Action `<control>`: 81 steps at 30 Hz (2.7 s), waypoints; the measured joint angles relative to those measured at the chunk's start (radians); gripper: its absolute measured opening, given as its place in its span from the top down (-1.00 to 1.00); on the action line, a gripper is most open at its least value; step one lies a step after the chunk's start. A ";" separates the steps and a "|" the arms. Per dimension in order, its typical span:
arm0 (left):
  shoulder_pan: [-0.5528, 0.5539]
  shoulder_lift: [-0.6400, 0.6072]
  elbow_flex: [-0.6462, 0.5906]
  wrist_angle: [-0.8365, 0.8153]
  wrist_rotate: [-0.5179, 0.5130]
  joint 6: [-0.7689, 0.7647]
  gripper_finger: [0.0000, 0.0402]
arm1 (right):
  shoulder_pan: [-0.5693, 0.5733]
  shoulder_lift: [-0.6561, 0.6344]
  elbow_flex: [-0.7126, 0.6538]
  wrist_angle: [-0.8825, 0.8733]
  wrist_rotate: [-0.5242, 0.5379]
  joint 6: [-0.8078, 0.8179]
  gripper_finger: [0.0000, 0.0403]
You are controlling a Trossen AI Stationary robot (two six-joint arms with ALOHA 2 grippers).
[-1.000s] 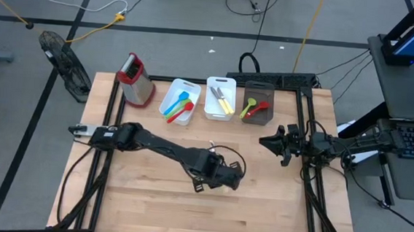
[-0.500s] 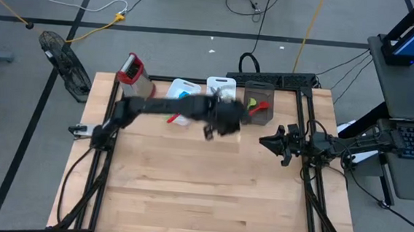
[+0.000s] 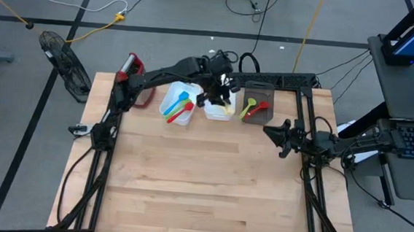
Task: Pick & Place Kitchen Items
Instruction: Put the yellow knife into the right white bin, then return to Home Position
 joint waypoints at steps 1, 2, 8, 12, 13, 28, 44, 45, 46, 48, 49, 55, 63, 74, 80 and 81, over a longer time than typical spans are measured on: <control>0.003 0.000 -0.008 -0.020 0.008 0.009 0.75 | 0.000 0.000 0.000 0.008 0.033 0.000 0.73; 0.007 0.000 -0.017 -0.043 0.014 0.015 0.75 | 0.000 0.000 0.000 0.016 0.059 0.000 0.73; 0.026 -0.001 -0.091 -0.048 0.053 -0.015 0.75 | 0.000 0.000 0.000 0.026 0.085 0.000 0.73; 0.043 0.000 -0.156 0.045 0.090 -0.068 0.75 | 0.000 0.000 0.000 0.027 0.085 0.000 0.73; 0.046 0.000 -0.173 0.063 0.091 -0.088 0.75 | 0.000 0.000 0.000 0.027 0.085 0.000 0.73; 0.086 -0.002 -0.268 0.258 0.100 -0.245 0.75 | 0.000 0.000 0.000 0.027 0.084 0.000 0.73; 0.089 0.000 -0.268 0.234 0.025 -0.213 0.47 | 0.001 0.000 0.000 0.027 0.084 0.001 0.73; 0.089 0.000 -0.268 0.234 0.023 -0.211 0.40 | 0.001 0.000 0.000 0.027 0.084 0.001 0.73; 0.089 0.000 -0.268 0.234 0.026 -0.204 0.34 | 0.001 0.000 0.000 0.027 0.084 0.001 0.73; 0.089 0.000 -0.268 0.233 0.027 -0.189 0.23 | 0.001 0.000 0.000 0.027 0.084 0.001 0.73; 0.089 0.000 -0.268 0.233 0.031 -0.182 0.18 | 0.001 0.000 0.000 0.027 0.084 0.001 0.73; 0.091 0.000 -0.268 0.243 0.085 -0.157 0.03 | 0.001 0.000 0.000 0.027 0.084 0.001 0.73; 0.024 -0.098 -0.263 0.318 -0.049 0.045 0.01 | 0.001 0.000 0.000 0.024 0.084 0.001 0.73; -0.285 -0.332 -0.262 0.241 -0.456 0.477 0.00 | 0.003 -0.001 0.000 -0.022 0.038 0.002 0.73; -0.445 -0.422 -0.262 0.190 -0.594 0.481 0.00 | 0.003 0.000 0.000 -0.060 0.027 0.001 0.73; -0.469 -0.429 -0.262 0.189 -0.633 0.469 0.00 | 0.003 0.000 0.000 -0.057 0.028 0.001 0.73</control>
